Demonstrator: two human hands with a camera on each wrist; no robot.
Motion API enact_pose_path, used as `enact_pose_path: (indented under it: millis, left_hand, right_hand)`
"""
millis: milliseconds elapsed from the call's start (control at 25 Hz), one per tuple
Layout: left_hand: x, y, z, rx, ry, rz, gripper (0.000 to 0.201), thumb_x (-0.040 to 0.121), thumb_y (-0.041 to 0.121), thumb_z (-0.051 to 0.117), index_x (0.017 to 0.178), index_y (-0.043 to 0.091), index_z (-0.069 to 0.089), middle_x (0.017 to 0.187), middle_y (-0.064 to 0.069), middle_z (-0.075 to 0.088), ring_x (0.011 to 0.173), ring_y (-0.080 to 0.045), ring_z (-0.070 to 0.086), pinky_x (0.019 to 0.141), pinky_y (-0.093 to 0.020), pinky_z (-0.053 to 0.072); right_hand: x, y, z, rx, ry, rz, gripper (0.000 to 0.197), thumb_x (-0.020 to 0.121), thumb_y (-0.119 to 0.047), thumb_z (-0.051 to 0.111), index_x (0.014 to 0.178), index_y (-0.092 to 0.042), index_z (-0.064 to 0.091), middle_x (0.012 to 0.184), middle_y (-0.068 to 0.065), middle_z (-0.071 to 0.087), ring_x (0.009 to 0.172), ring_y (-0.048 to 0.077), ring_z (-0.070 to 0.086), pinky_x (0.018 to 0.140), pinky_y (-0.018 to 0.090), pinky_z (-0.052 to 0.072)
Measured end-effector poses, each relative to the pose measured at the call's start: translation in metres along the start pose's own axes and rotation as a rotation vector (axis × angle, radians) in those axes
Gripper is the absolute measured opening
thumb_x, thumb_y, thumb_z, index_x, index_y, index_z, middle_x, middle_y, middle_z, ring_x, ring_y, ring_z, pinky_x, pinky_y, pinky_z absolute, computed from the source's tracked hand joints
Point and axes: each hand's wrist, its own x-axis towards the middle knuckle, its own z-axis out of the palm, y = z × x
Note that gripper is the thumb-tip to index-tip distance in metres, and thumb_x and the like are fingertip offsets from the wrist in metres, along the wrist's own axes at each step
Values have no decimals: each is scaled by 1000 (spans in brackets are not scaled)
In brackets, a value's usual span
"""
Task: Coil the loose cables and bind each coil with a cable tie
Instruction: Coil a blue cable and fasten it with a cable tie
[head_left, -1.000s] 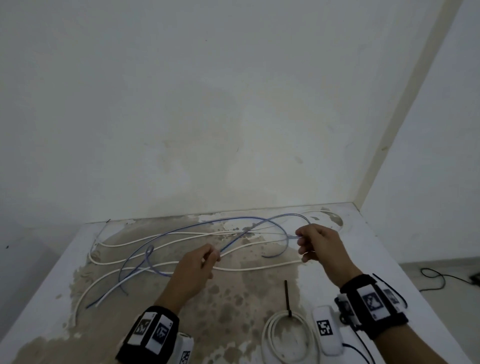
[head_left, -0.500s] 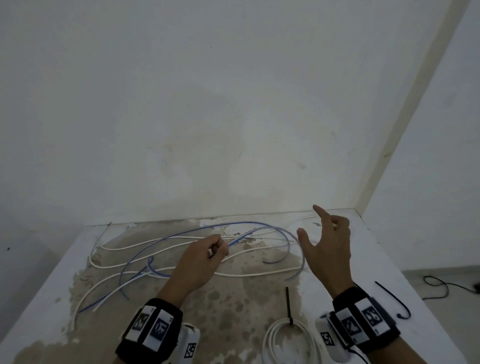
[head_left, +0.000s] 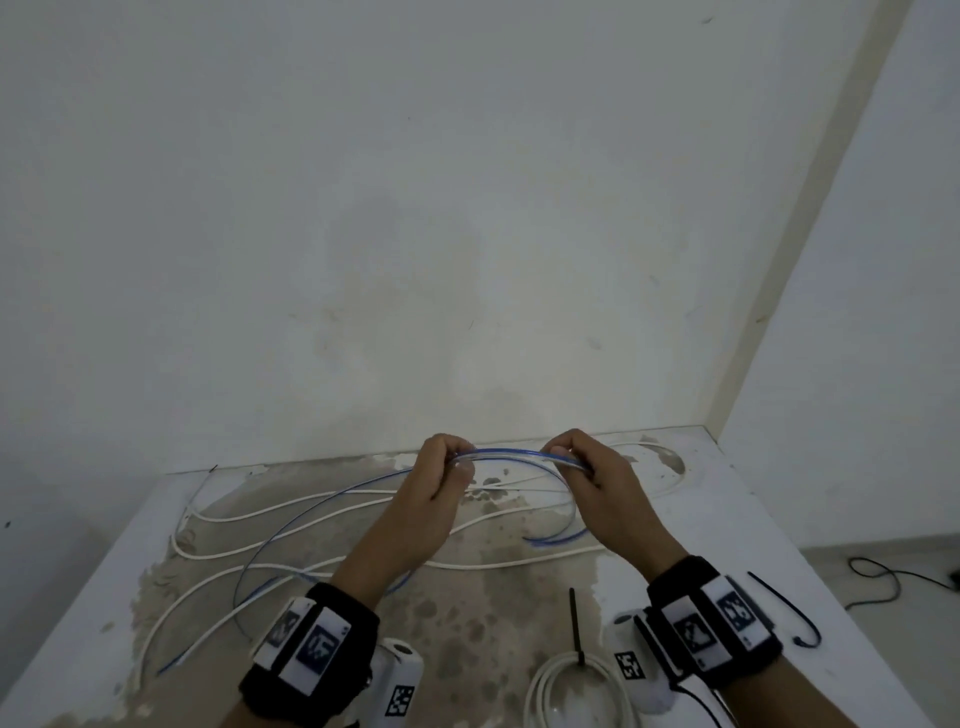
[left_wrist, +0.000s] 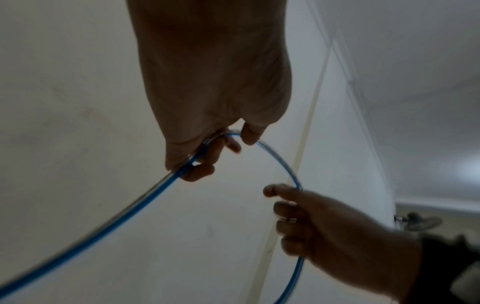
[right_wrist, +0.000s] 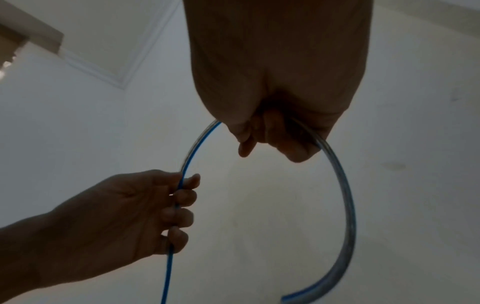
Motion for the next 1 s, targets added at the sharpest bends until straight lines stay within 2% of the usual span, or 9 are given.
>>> enact_pose_path:
  millis: [120, 200, 360, 480, 560, 640, 720, 840, 1000]
  left_hand:
    - [15, 28, -17, 34, -88, 65, 25, 104, 14, 35, 93, 20, 56, 95, 2, 55, 78, -7, 51, 78, -25, 42]
    - [22, 43, -32, 119, -234, 93, 24, 103, 22, 37, 90, 18, 58, 89, 8, 62, 76, -9, 58, 79, -31, 45]
    - [29, 65, -30, -258, -410, -9, 18, 99, 16, 42, 90, 7, 55, 69, 2, 57, 55, -17, 51, 60, -31, 44]
    - [36, 75, -18, -715, -301, -34, 12, 93, 17, 44, 90, 9, 54, 66, -1, 43, 49, -10, 33, 50, -22, 32]
    - [40, 74, -14, -831, -208, -14, 11, 91, 16, 46, 94, 7, 52, 67, -1, 45, 53, -11, 38, 52, -22, 35]
    - [41, 67, -9, -796, -149, -3, 13, 90, 17, 47, 97, 6, 51, 71, -1, 51, 60, -14, 48, 59, -24, 43]
    - [38, 57, -1, -721, -94, -9, 17, 90, 20, 48, 98, 7, 54, 75, 0, 57, 69, -15, 53, 66, -28, 44]
    - [33, 52, 11, -798, -30, -74, 16, 90, 24, 58, 95, 9, 61, 80, -1, 62, 78, -17, 56, 70, -34, 41]
    - [32, 59, 21, -926, -32, -80, 26, 87, 26, 46, 98, 6, 58, 81, -4, 68, 90, -23, 69, 80, -36, 46]
  right_hand:
    - [23, -14, -27, 7, 166, 10, 20, 102, -21, 54, 85, -26, 63, 65, 17, 55, 51, 12, 36, 53, 25, 30]
    - [39, -24, -53, 8, 278, -8, 17, 100, -20, 56, 86, -23, 65, 63, 20, 51, 51, 8, 32, 50, 20, 27]
    - [53, -41, -72, -3, 95, -35, 13, 95, -11, 59, 95, -24, 60, 63, 2, 35, 55, 10, 32, 54, 19, 30]
    - [48, -41, -61, 101, -72, 65, 13, 97, -16, 46, 99, -22, 57, 78, 0, 42, 68, 15, 46, 70, 24, 43]
    - [44, -37, -58, 53, -99, 182, 26, 104, -23, 36, 97, -18, 61, 86, 1, 46, 70, 13, 49, 76, 26, 46]
    - [42, -33, -56, 118, -84, 258, 35, 106, -23, 33, 90, -11, 61, 79, 10, 40, 59, 14, 43, 67, 30, 46]
    - [41, -33, -52, 397, -47, 322, 33, 105, -17, 35, 84, -6, 59, 73, 14, 33, 52, 18, 37, 58, 33, 47]
    - [38, -33, -43, 617, -20, 383, 29, 103, -13, 42, 84, -5, 62, 67, 6, 42, 51, 19, 43, 53, 35, 49]
    - [31, -30, -25, 674, -19, 461, 27, 101, -12, 47, 86, -3, 67, 67, 5, 50, 50, 17, 45, 50, 32, 49]
